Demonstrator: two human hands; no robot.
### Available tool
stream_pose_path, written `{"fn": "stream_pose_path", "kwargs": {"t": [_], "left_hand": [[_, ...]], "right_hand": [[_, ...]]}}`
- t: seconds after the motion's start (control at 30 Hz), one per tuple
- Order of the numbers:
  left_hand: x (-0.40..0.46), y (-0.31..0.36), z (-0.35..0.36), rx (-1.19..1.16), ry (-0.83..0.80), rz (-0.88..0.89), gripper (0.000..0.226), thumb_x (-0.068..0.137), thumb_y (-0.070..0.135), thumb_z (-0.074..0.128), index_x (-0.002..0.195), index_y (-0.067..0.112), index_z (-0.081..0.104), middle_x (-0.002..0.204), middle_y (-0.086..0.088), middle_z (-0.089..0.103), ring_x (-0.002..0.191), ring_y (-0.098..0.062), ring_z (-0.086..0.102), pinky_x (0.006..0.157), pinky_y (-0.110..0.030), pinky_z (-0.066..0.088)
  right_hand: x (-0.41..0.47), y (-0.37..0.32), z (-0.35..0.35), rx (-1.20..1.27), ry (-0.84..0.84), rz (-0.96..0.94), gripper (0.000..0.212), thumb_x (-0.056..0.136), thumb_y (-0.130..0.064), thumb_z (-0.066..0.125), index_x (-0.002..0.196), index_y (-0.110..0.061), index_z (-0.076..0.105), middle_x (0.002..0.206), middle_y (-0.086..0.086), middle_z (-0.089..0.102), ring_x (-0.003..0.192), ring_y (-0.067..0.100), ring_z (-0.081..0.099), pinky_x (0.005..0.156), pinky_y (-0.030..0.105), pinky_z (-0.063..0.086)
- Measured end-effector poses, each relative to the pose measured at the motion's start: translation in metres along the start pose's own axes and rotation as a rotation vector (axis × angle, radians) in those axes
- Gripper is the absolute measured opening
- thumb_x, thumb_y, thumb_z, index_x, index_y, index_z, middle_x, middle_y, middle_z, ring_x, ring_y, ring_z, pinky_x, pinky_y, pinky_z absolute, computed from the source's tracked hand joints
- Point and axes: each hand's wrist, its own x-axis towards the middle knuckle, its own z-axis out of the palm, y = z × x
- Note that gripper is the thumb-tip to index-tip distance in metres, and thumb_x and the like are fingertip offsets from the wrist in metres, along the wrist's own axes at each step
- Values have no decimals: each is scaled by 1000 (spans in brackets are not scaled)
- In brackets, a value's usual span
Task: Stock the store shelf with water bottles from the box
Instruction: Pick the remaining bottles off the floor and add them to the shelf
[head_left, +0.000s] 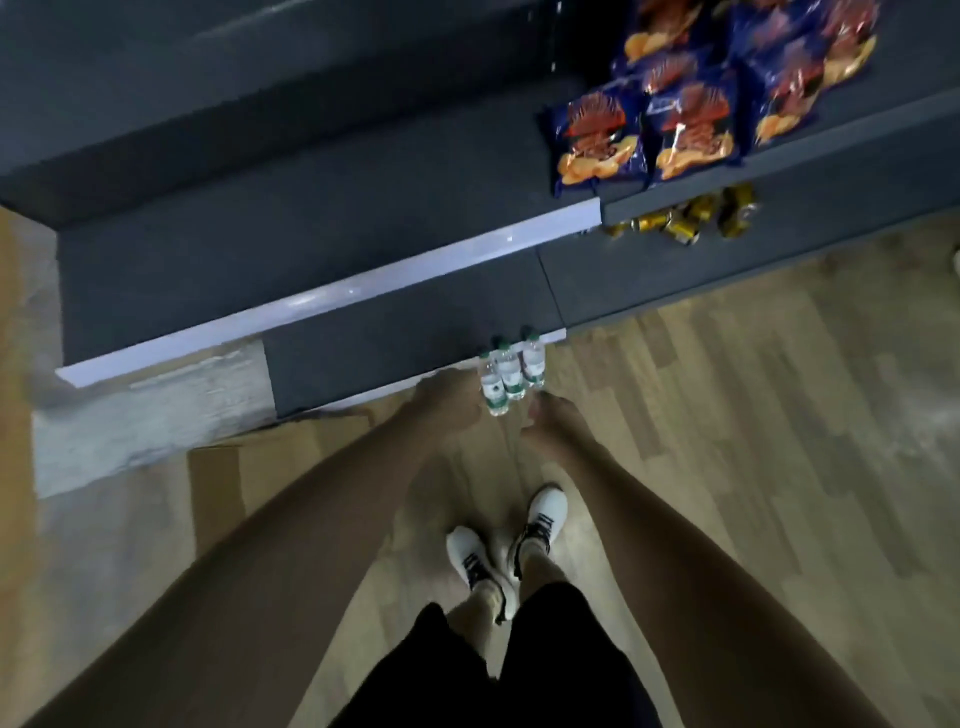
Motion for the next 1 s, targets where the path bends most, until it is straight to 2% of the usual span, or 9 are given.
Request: {"fn": "stream_pose_path", "kwargs": {"t": [0.1,0.2,0.27,0.37,0.47,0.57,0.67,0.77,1.0], "left_hand": [[22,1,23,67,-32,30,22,92,18,54,111,9,61,105,-12,65,98,-32,63,71,-35,45],[44,-1,45,75,-77,58,5,89,18,54,88,14,53,96,-14,62,90,-34,62,70,-39,47],[60,-6,58,98,-107,19,12,88,22,56,81,15,51,91,-9,62,88,-33,63,69,-37,48],[92,-13,77,107,-155,18,15,89,24,59,98,12,63,103,-10,66,98,-32,63,77,-37,52],[133,-26,98,84,-173,29,18,90,24,57,106,18,64,110,-7,66,103,-31,62,77,-35,51],[178,-41,116,73,-181,14,22,93,23,54,111,17,65,115,-9,66,106,-32,61,77,-33,47],[226,-61,138,72,-184,-18,33,95,25,54,123,9,59,121,-15,63,112,-35,58,82,-34,45],[275,-90,166,70,-170,-82,46,90,23,61,132,10,48,128,-15,59,119,-35,55,86,-37,46],[363,-134,228,82,-160,-127,54,86,24,67,131,9,42,130,-16,52,117,-35,54,79,-37,42]], "right_hand": [[22,29,21,55,-28,64,44,81,-23,67,120,-8,55,120,17,62,113,34,59,85,34,50],[46,47,46,109,-38,114,42,79,-23,65,117,-8,55,118,18,61,112,36,59,87,36,50],[62,52,61,147,-39,136,41,81,-21,65,117,-7,54,118,19,61,111,35,59,85,34,48],[89,58,81,207,-34,167,40,79,-20,66,116,-7,55,115,19,61,109,36,59,85,36,52],[125,61,104,244,-14,198,42,77,-23,66,115,-10,54,113,17,61,105,36,60,86,42,54],[168,59,131,316,4,241,42,79,-16,65,118,-9,52,114,17,59,106,37,60,85,40,53],[218,55,163,357,31,260,41,78,-14,64,117,-8,53,114,18,60,105,37,60,85,42,53],[267,55,195,412,40,289,34,78,-12,65,111,-8,55,112,16,61,103,35,61,83,42,54],[356,69,260,422,67,361,27,81,-13,61,107,-12,54,111,13,60,101,33,61,79,38,53]]}}
